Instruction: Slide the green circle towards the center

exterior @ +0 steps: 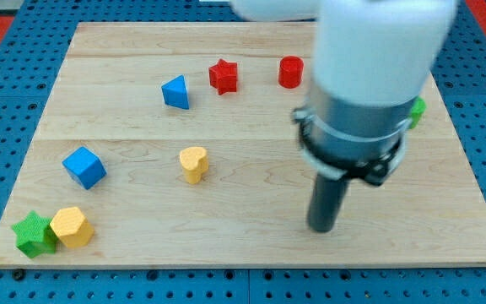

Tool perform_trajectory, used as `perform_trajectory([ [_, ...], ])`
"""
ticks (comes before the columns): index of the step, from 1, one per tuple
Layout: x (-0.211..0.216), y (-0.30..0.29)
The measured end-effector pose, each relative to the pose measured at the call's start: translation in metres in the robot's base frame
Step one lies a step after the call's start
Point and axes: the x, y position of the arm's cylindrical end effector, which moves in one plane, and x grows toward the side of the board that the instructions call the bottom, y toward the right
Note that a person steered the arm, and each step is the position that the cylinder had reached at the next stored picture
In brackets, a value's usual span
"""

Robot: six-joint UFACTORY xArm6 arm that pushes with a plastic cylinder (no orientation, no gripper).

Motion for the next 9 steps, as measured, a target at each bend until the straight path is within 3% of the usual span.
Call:
perform_trajectory([
  [2, -0.065, 0.114],
  [3, -0.078, 0.168],
  [4, -0.138, 0.183],
  [5, -0.162, 0.156],
  [9, -0.162, -0.058],
])
